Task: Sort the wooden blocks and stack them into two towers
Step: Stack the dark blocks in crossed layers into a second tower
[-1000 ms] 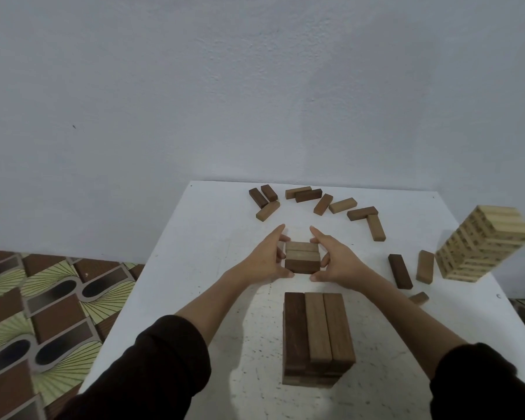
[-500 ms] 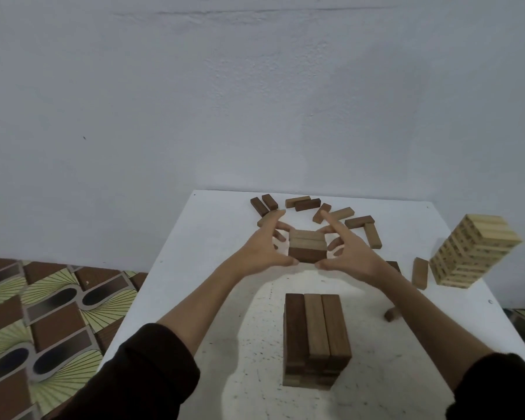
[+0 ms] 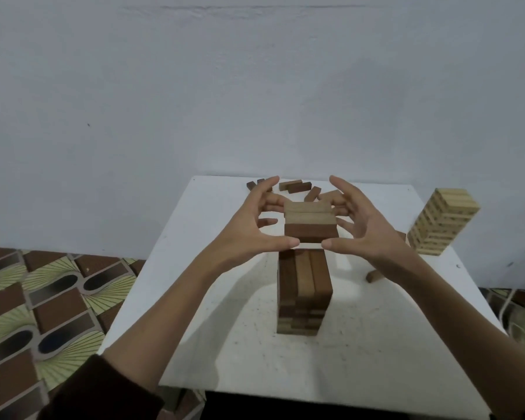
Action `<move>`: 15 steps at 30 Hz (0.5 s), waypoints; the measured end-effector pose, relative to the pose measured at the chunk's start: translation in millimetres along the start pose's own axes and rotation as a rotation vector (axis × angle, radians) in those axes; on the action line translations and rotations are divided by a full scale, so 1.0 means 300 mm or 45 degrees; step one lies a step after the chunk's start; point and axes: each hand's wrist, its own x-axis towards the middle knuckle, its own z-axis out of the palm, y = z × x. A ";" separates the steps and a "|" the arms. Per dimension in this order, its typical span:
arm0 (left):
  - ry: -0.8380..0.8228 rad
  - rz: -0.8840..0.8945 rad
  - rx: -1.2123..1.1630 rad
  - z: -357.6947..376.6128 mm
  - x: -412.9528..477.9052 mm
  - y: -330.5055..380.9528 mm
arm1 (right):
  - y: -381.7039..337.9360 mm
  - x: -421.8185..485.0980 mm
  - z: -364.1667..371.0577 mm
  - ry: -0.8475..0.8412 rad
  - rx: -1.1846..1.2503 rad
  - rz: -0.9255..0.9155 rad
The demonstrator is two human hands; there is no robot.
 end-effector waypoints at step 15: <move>-0.058 -0.094 0.073 0.056 -0.172 -0.045 | 0.022 -0.145 0.070 -0.122 -0.157 0.081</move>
